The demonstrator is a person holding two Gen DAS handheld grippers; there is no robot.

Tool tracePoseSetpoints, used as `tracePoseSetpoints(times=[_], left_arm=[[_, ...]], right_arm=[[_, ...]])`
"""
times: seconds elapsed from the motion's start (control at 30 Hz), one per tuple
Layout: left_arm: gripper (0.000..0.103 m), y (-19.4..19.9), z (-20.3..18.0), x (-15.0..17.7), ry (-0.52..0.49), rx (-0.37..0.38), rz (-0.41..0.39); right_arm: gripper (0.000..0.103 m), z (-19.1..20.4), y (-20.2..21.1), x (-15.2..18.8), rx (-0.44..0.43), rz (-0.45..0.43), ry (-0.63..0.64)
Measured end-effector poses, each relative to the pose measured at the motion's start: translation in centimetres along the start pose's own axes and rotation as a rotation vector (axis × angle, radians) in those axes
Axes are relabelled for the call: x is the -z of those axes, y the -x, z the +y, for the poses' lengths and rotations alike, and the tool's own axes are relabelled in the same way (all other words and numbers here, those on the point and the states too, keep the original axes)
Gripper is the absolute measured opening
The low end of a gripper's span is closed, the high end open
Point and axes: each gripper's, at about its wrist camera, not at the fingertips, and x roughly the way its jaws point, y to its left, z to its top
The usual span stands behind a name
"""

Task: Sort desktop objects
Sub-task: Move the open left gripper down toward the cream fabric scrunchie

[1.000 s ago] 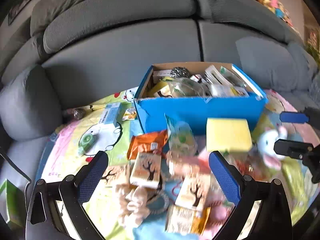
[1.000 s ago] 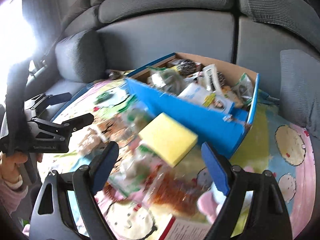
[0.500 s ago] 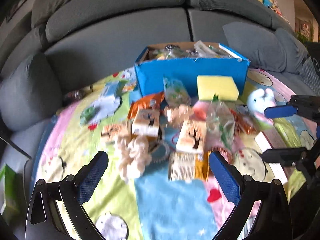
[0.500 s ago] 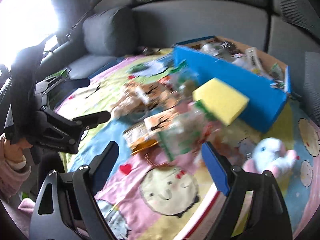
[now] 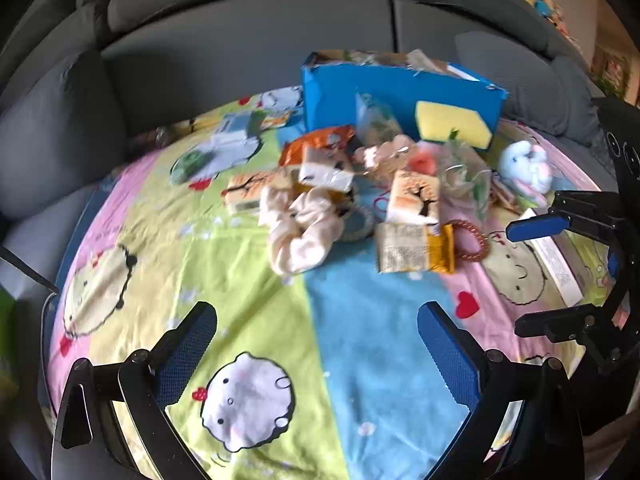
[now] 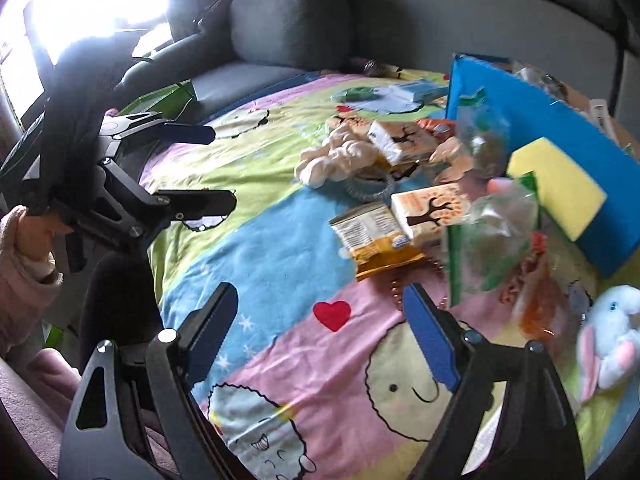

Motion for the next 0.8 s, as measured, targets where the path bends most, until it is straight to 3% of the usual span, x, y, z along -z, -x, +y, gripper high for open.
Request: tracePoseSetpoints(times=[0.47,0.8], left_arm=[[0.101,-2.1,1.3,-0.5,0.021,0.029,0.011],[0.100,-4.6,2.3,-2.8,-0.020,0.031,0.029]], right_arm=[[0.084,1.8,-3.2,-2.8,-0.037,-0.023,0.077],[0.084,1.8,-5.8,-4.9,-0.023,-0.017,0.143]])
